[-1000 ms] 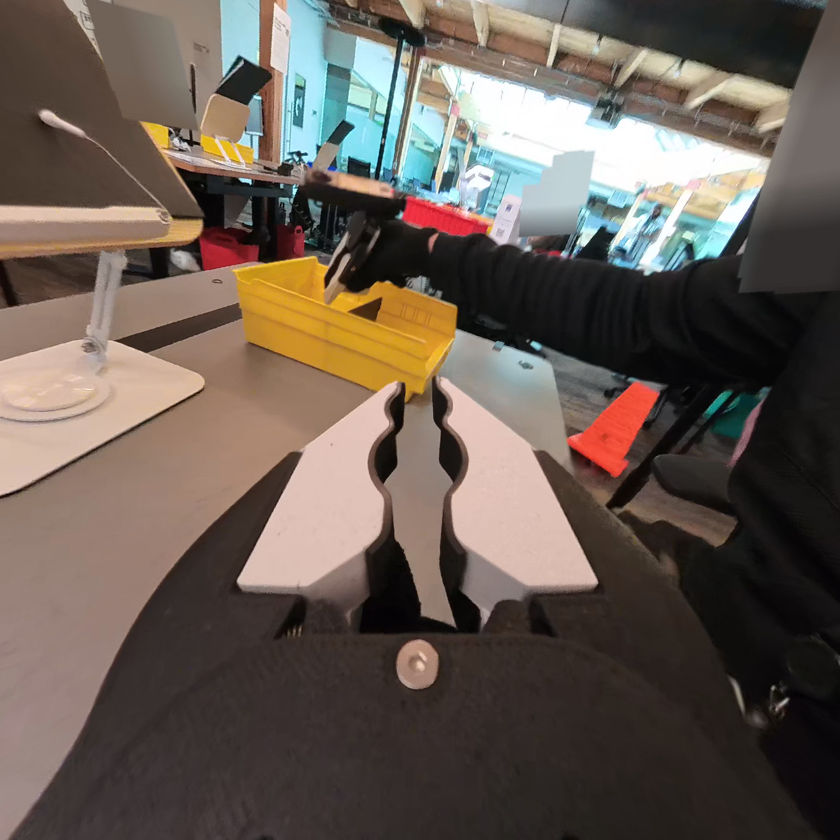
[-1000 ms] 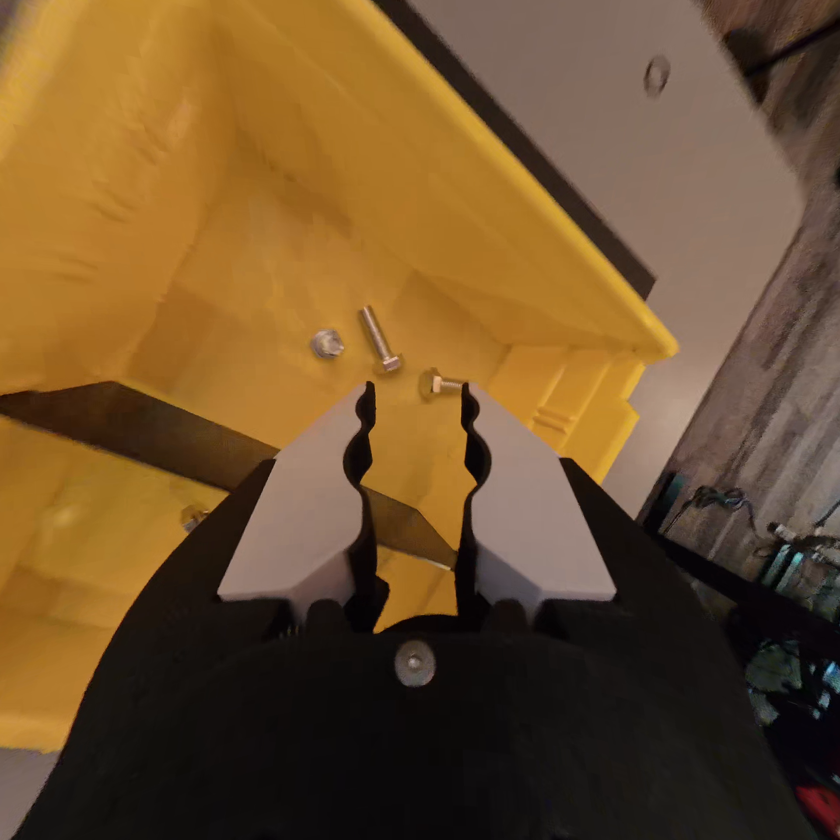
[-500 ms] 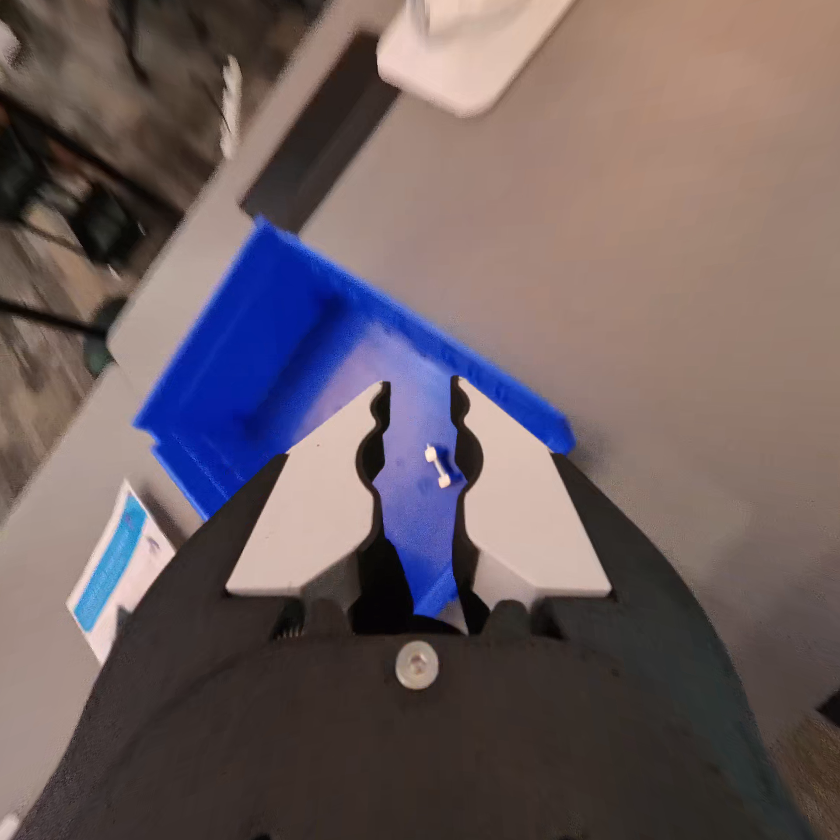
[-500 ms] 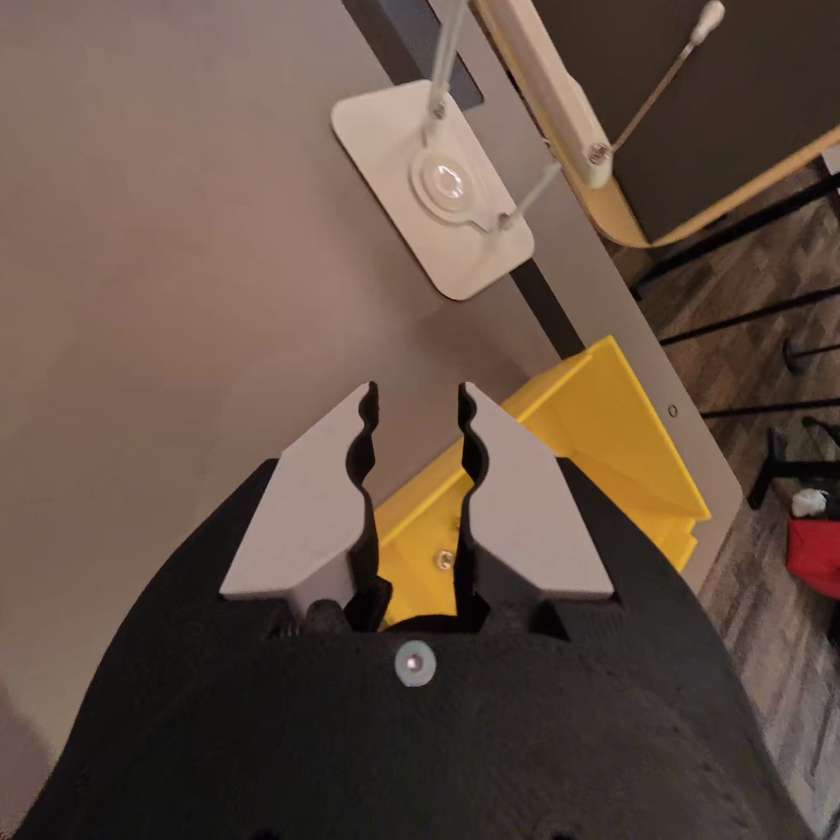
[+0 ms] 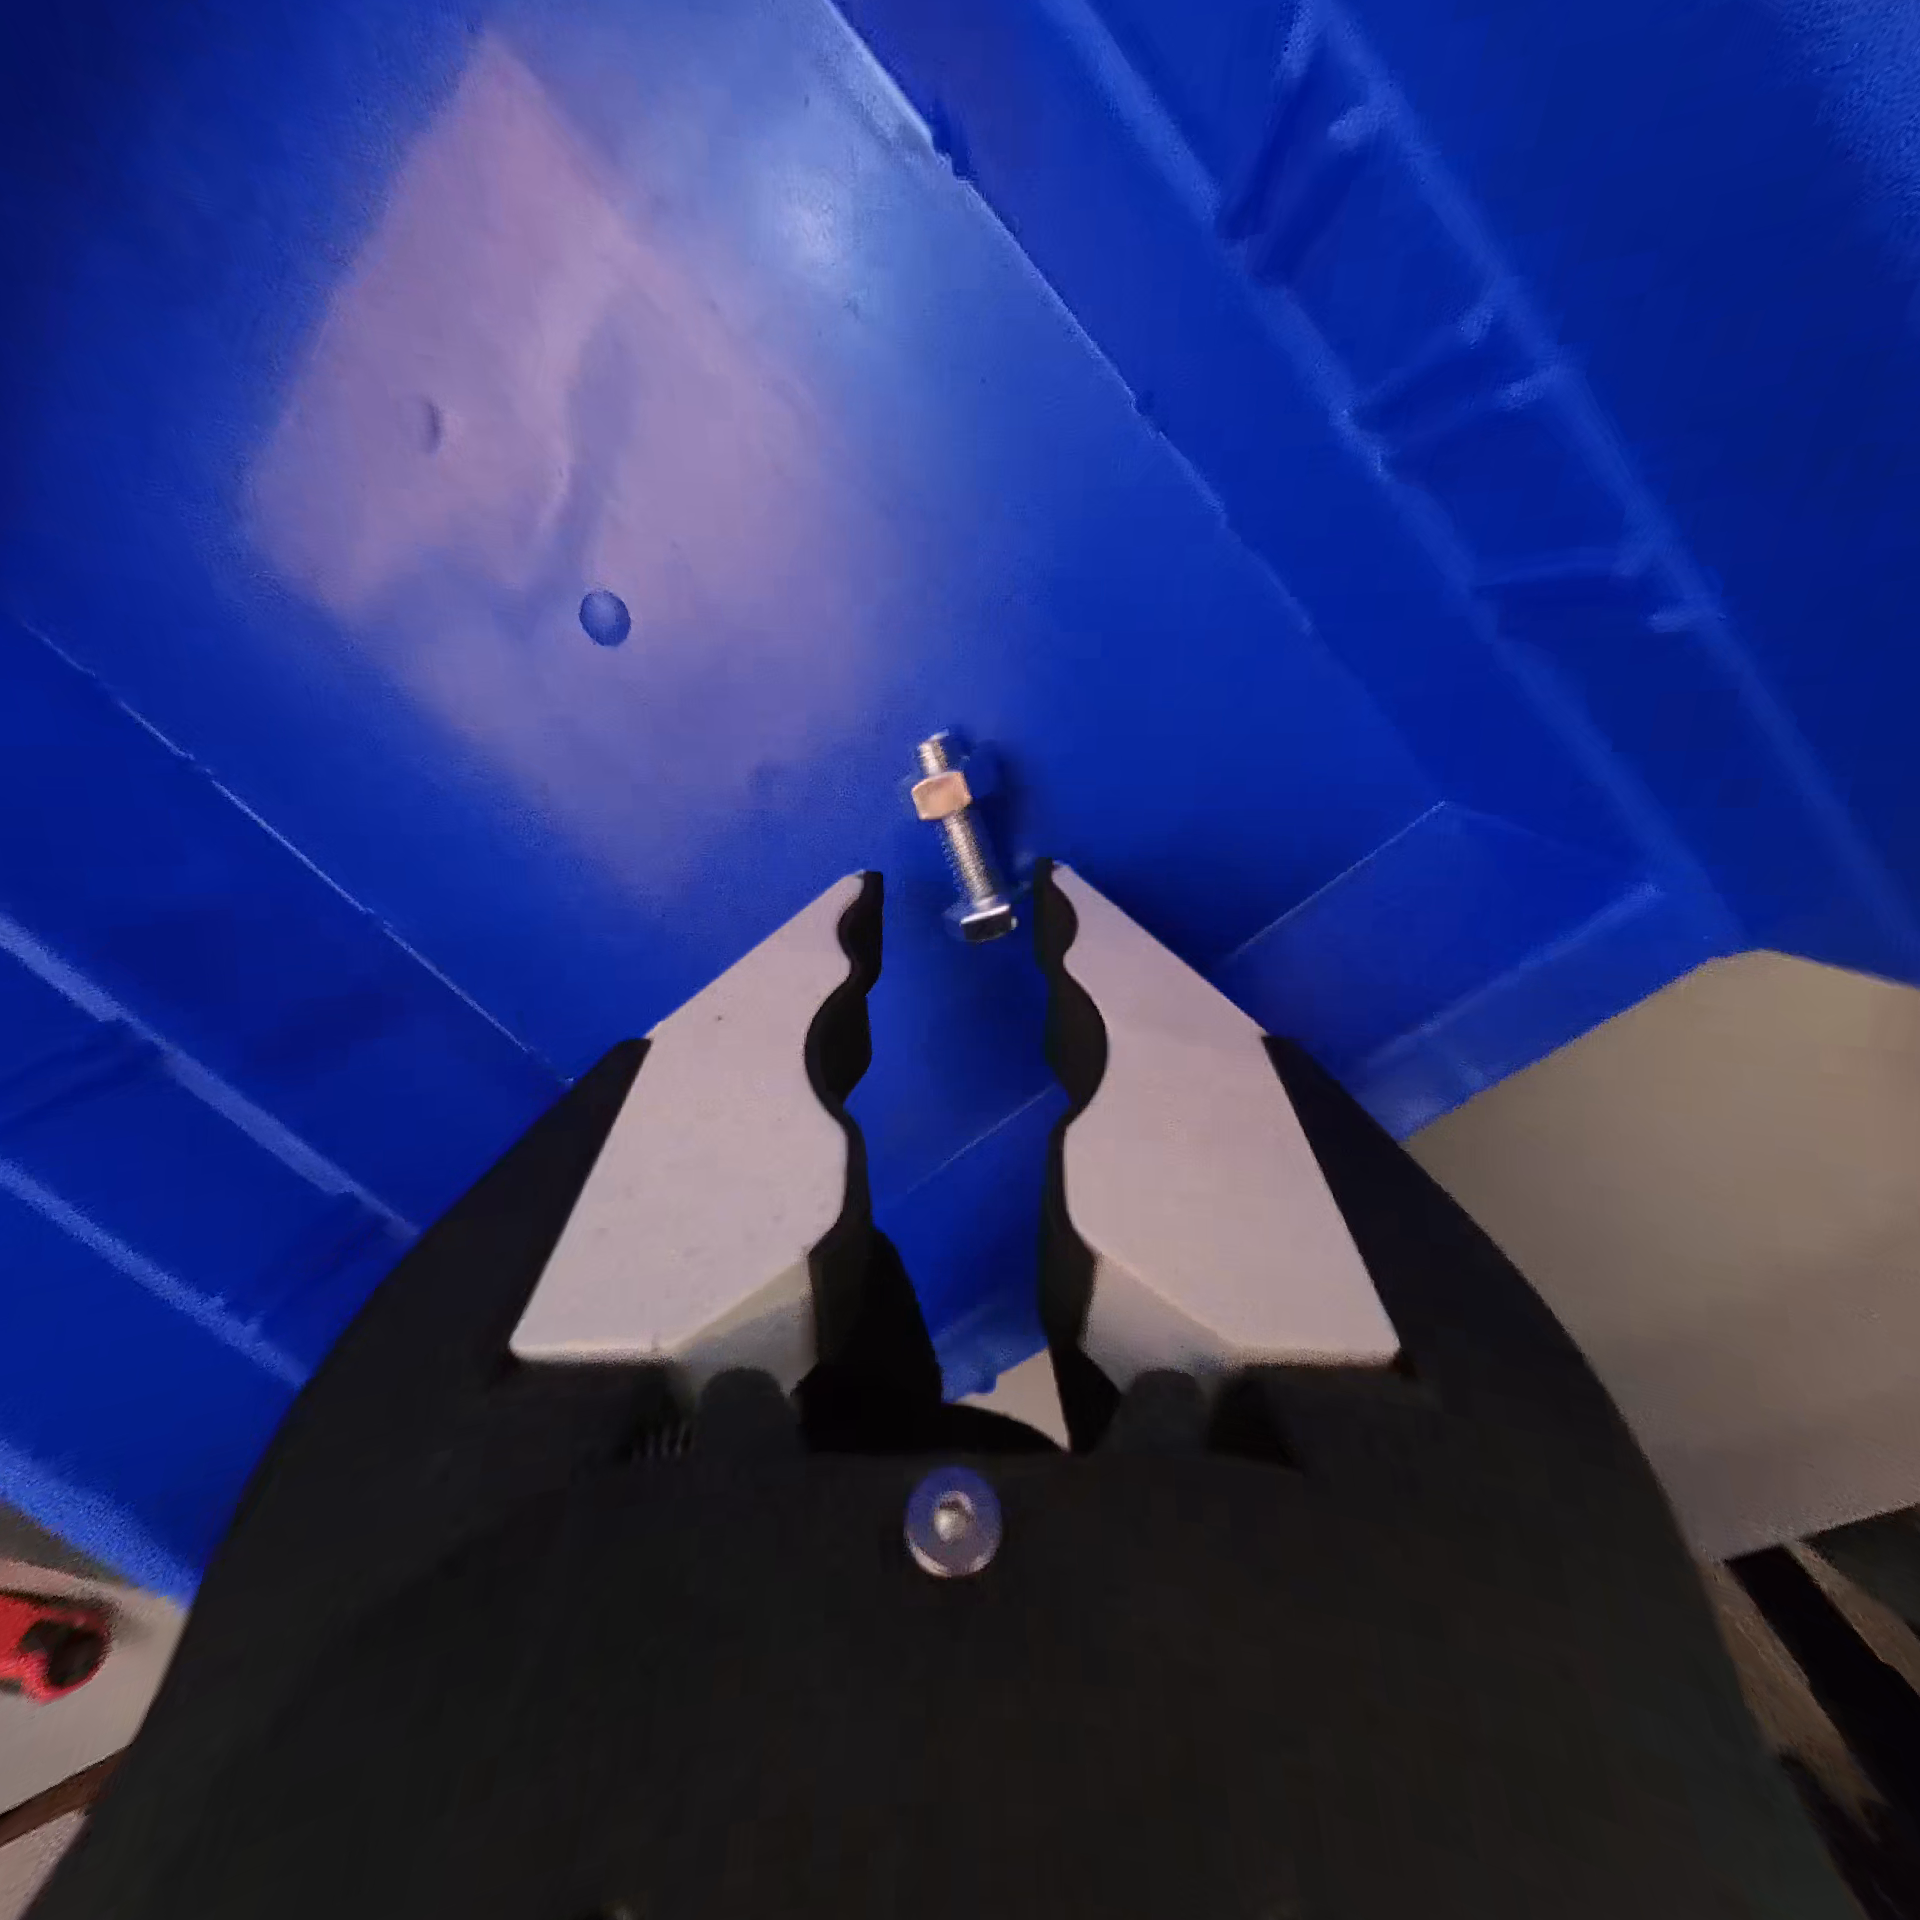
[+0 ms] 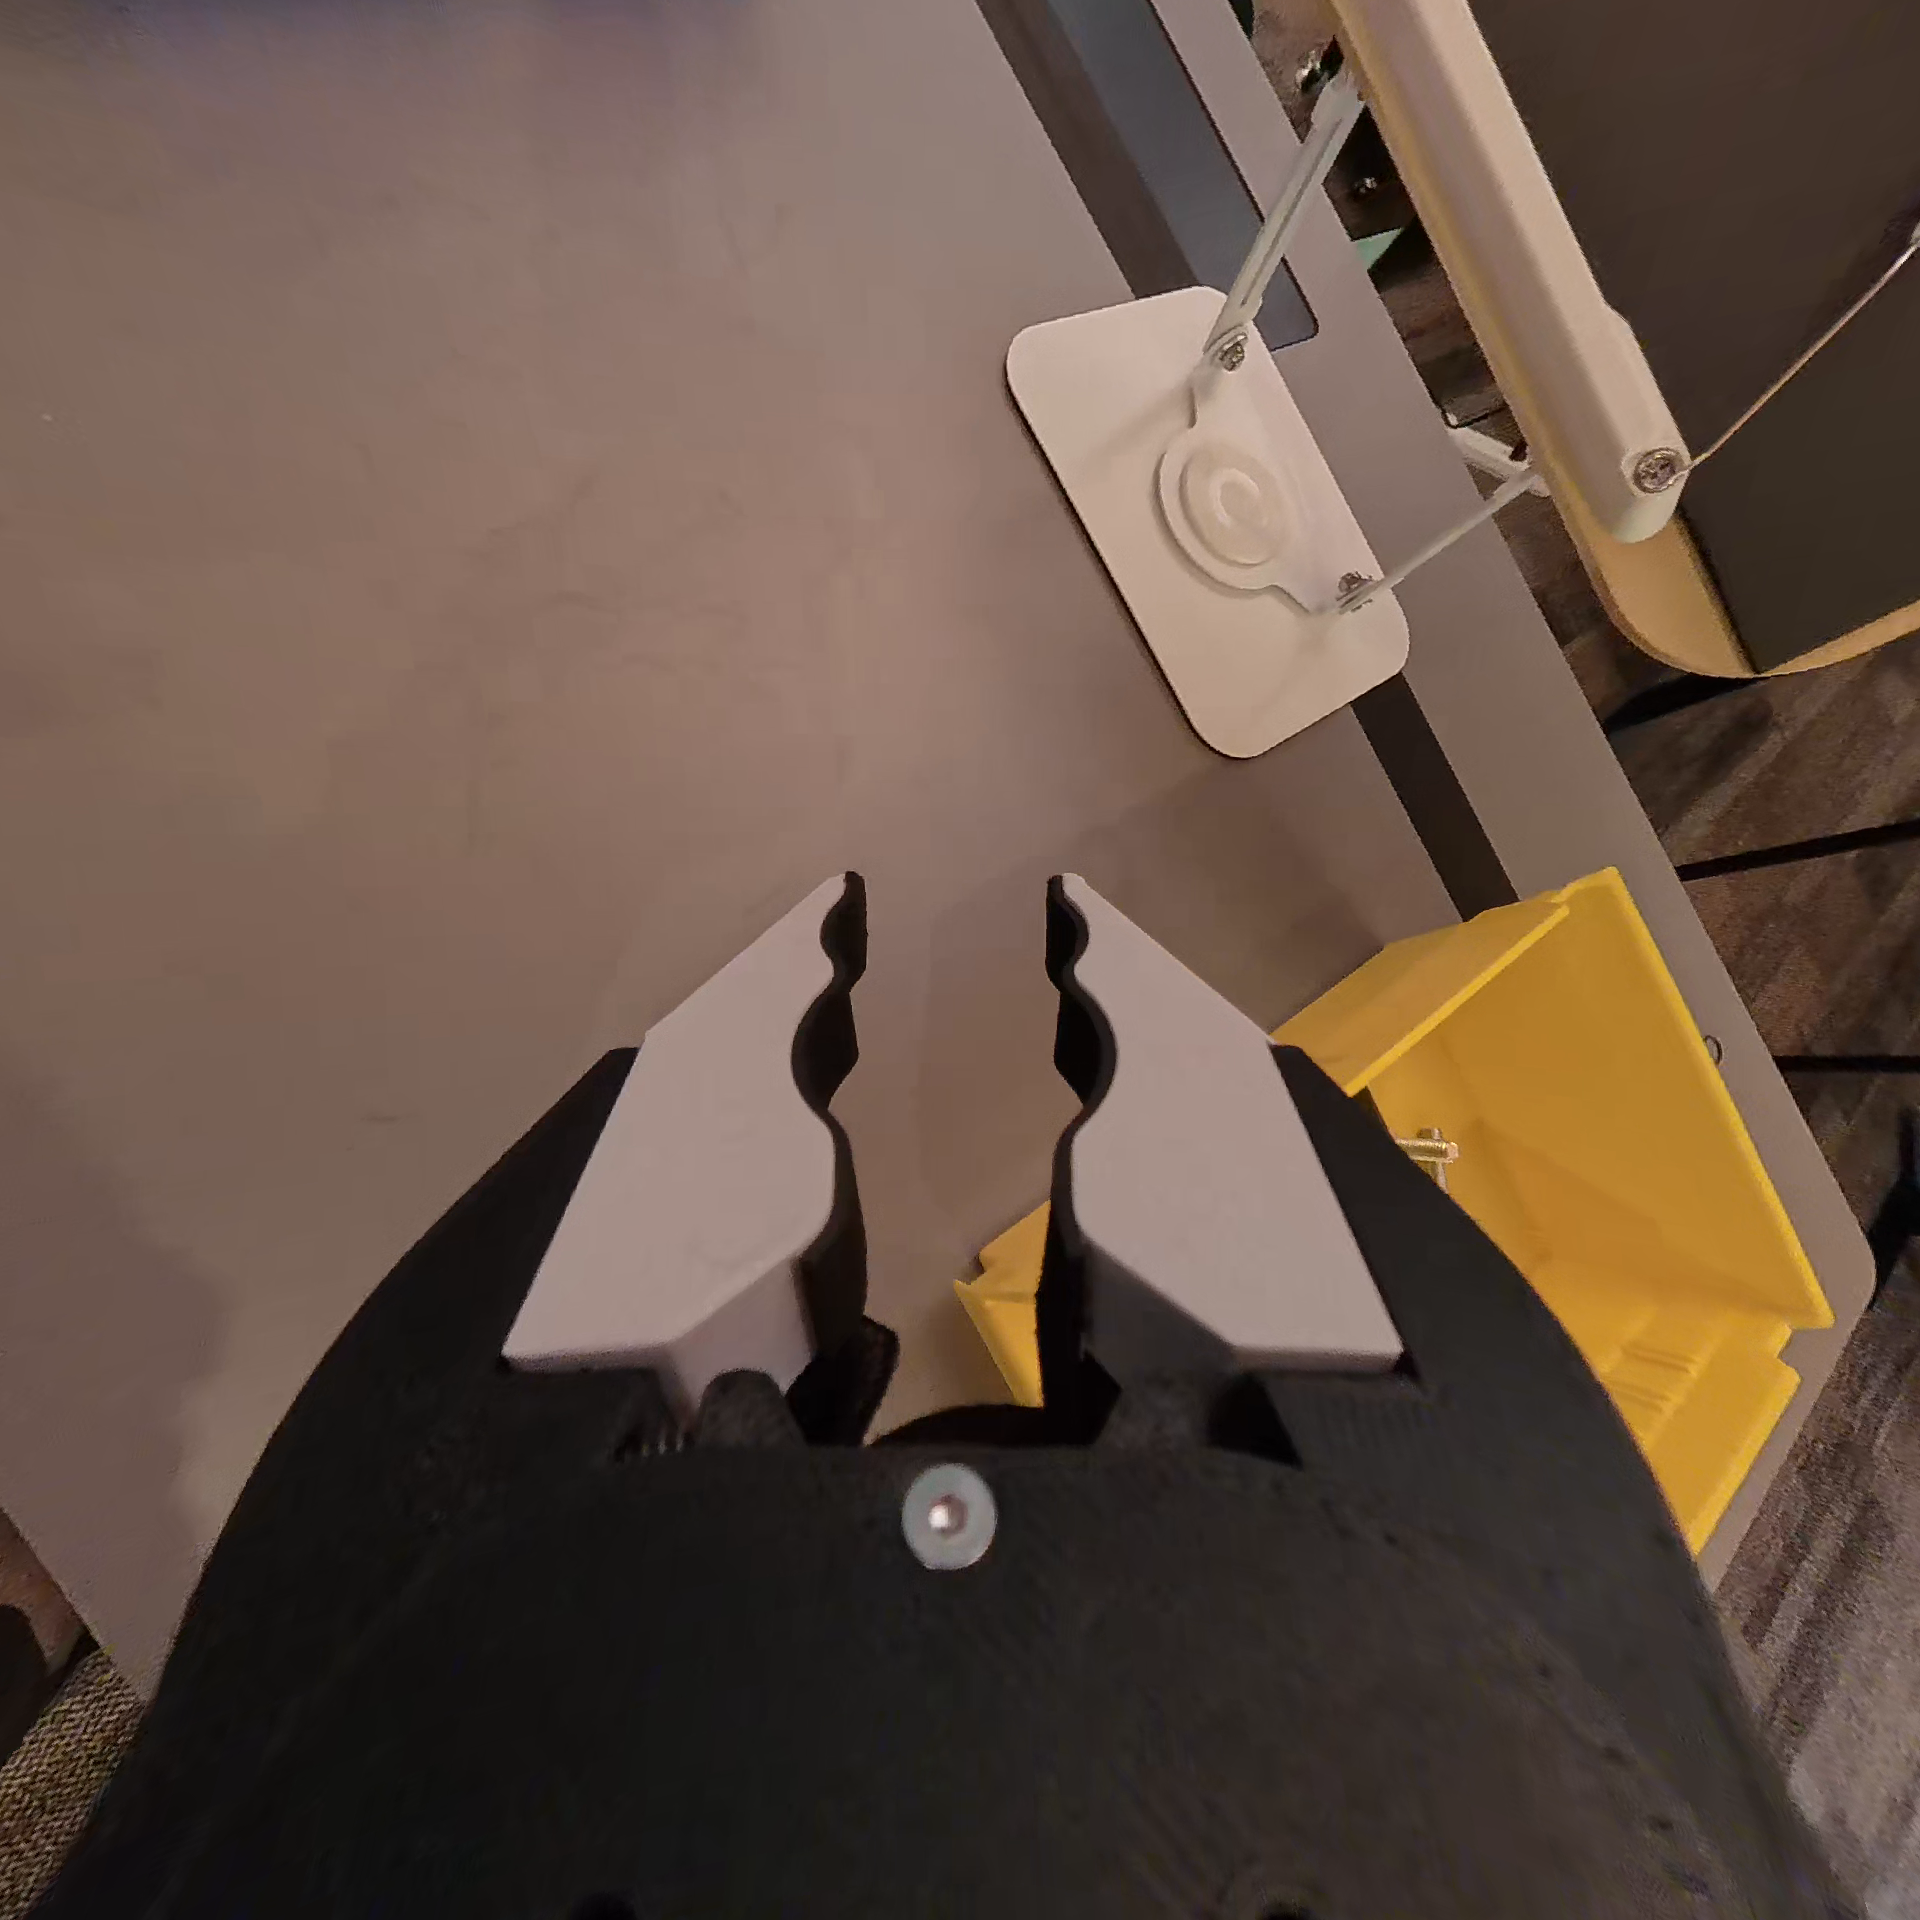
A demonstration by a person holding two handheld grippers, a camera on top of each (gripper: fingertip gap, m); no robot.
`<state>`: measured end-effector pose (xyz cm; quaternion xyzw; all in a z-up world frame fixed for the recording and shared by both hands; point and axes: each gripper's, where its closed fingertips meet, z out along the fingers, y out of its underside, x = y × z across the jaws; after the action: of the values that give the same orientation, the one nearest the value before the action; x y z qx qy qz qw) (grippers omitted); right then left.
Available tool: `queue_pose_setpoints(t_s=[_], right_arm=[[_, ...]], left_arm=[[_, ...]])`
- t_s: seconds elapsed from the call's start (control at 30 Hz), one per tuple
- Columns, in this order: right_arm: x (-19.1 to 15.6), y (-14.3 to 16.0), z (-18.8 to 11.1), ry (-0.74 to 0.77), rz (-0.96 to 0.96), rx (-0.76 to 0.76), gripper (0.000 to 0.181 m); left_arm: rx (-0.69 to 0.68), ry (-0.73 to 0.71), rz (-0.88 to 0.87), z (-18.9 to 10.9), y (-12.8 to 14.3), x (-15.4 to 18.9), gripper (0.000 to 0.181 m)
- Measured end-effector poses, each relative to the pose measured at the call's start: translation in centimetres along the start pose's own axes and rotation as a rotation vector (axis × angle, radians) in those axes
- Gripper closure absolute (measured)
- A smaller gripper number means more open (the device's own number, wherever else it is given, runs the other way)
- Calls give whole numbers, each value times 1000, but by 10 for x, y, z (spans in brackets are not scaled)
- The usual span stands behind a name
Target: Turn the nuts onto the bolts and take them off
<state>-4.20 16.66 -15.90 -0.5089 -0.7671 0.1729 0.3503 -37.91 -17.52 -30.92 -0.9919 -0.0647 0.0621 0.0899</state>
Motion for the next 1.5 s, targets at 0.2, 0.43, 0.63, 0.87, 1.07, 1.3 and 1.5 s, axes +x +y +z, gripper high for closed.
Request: queue_pose_setpoints(t_s=[0.2, 0.43, 0.63, 0.87, 1.07, 1.3, 1.5], right_arm=[[-6, 0, 5, -22, -4, 14, 148], [-20, -20, 4, -88, 21, 103, 148], [-45, -71, -10, -219, 101, 291, 147], [-72, -134, -25, -306, 186, 484, 143], [-103, -160, -21, -383, 292, 558, 144], [-115, -156, -18, -438, 398, 569, 152], [-119, -152, -18, -472, 420, 565, 164]], left_arm=[[26, 65, -13, 7, -5, 4, 173], [228, -83, -19, -28, -23, -9, 173], [592, -260, 80, -121, -74, 17, 173], [953, -305, 340, -201, -141, 130, 174], [1047, -359, 562, -216, -170, 222, 173], [1064, -341, 666, -210, -177, 272, 174], [1057, -394, 707, -207, -179, 278, 174]])
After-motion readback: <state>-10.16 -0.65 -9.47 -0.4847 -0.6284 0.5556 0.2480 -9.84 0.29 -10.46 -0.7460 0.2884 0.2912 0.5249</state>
